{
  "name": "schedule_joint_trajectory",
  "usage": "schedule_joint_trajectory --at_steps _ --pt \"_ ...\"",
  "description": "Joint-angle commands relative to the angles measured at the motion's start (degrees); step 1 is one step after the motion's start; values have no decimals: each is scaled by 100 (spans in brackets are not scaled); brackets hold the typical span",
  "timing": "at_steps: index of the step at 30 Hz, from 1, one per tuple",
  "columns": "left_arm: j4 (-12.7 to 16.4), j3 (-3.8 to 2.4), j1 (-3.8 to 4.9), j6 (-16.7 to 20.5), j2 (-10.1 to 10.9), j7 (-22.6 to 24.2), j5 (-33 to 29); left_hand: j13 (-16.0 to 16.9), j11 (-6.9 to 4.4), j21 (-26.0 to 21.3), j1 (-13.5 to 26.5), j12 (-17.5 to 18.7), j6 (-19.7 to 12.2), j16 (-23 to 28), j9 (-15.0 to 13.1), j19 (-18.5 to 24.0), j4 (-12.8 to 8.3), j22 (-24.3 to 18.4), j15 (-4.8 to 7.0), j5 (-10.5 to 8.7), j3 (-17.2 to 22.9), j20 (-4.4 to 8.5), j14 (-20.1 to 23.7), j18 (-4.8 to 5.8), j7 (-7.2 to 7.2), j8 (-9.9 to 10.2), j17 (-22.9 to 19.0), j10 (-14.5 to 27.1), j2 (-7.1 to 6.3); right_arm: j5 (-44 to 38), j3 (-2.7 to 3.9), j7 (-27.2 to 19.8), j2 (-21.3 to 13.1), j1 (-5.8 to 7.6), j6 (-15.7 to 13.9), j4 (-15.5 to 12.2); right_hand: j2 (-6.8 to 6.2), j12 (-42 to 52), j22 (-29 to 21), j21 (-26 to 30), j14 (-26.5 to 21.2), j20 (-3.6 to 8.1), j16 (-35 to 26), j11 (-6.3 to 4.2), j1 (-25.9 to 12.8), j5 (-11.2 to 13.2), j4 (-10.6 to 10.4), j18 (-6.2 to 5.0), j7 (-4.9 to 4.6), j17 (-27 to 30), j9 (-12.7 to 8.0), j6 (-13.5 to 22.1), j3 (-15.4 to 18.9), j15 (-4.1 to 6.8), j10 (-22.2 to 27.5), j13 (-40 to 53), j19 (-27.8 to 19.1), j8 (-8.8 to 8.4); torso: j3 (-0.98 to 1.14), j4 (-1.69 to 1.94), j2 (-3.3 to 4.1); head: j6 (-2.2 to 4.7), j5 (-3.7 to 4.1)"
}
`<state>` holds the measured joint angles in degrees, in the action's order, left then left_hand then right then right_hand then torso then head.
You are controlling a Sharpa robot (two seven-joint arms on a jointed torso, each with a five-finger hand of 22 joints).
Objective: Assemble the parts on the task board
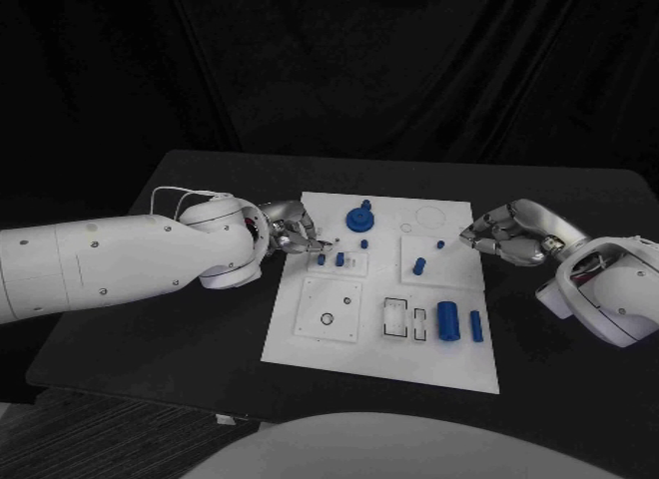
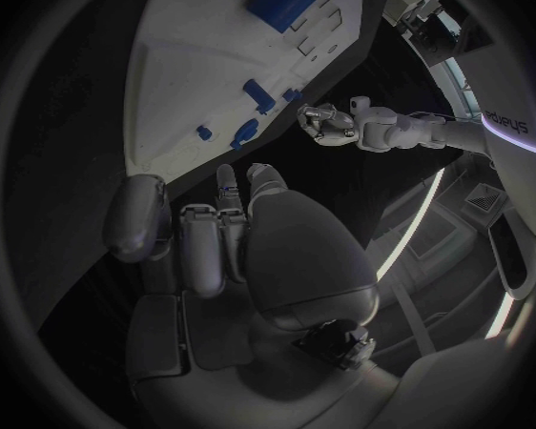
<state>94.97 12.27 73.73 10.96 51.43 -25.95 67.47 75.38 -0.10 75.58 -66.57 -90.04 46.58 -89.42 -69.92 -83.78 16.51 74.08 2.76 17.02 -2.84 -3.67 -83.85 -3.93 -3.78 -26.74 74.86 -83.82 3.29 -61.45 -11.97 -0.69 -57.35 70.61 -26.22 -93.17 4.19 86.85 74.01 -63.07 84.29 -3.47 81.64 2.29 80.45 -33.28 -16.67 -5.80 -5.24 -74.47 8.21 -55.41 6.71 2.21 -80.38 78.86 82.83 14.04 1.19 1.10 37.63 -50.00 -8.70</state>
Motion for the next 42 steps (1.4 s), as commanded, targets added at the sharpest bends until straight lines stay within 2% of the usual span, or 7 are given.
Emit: schedule_joint_trajectory --at_steps 1,5,25,33,37,41,42 --pt "-39 -4 -15 -168 -52 -52 71 1462 -7 110 20 4 -38 -58 -138 -27 22 1208 32 -117 -360 39 -615 102 7 -84 1514 -618 92 -28 4 -178 -33 -15 -325 -52 42 70 986 -191 312 24 -109 -154 -129 -61 18 114 -3 -642 83 -50 -94 86 -697 784 64 87 0 7 2 0 2" --pt "-90 -5 -20 -234 -96 -82 113 1462 -2 93 60 4 -62 -58 -139 -19 25 1203 27 -208 -407 36 -615 98 2 -119 1514 -618 119 -28 4 -175 -47 -15 -327 -70 43 65 982 -177 311 27 -122 -157 -133 -61 18 112 0 -630 88 -54 -95 89 -694 777 63 92 3 3 2 0 -5" --pt "-238 -5 -41 -587 -258 -207 145 1462 0 67 168 4 -35 -58 -106 -7 28 1196 23 -207 -470 30 -615 93 6 -167 1514 -618 226 -28 4 -240 -15 -38 -322 -92 36 23 954 -76 311 46 -183 -172 -75 -152 47 94 13 -578 117 -41 -141 105 -661 731 43 100 0 -8 -12 0 60" --pt "-277 -5 -47 -706 -310 -301 145 1462 -19 69 210 4 73 -58 -76 -8 27 1196 34 -178 -519 34 -615 92 34 -227 1514 -618 265 -28 4 -216 24 -72 -275 -44 22 8 945 -39 313 51 -197 -173 -28 -199 64 89 12 -568 127 -23 -169 108 -649 716 33 98 0 -16 -11 0 28" --pt "-288 -5 -48 -815 -329 -376 145 1462 -26 58 218 4 103 -58 -62 -4 24 1193 39 -149 -532 38 -615 90 44 -239 1514 -618 280 -28 4 -213 33 -88 -261 -29 16 1 938 -12 312 52 -206 -172 -14 -217 67 84 10 -560 130 -17 -177 108 -643 709 26 96 -3 -20 -9 0 18" --pt "-310 -5 -50 -901 -344 -425 145 1462 -44 42 183 4 125 -58 -17 2 16 1189 53 14 -551 50 -615 86 61 -243 1514 -618 308 -28 4 -205 39 -100 -243 -16 12 -2 936 -5 314 52 -205 -172 -8 -226 69 83 9 -562 132 -14 -180 108 -640 705 24 96 -7 -9 -17 0 28" --pt "-314 -5 -50 -911 -346 -430 145 1462 -50 38 146 4 127 -58 9 3 16 1188 60 147 -557 57 -615 86 68 -242 1514 -618 316 -28 4 -202 40 -102 -238 -13 8 -6 931 16 314 53 -207 -172 -4 -231 71 80 9 -560 132 -11 -182 108 -637 701 18 95 -9 -8 -20 0 32"
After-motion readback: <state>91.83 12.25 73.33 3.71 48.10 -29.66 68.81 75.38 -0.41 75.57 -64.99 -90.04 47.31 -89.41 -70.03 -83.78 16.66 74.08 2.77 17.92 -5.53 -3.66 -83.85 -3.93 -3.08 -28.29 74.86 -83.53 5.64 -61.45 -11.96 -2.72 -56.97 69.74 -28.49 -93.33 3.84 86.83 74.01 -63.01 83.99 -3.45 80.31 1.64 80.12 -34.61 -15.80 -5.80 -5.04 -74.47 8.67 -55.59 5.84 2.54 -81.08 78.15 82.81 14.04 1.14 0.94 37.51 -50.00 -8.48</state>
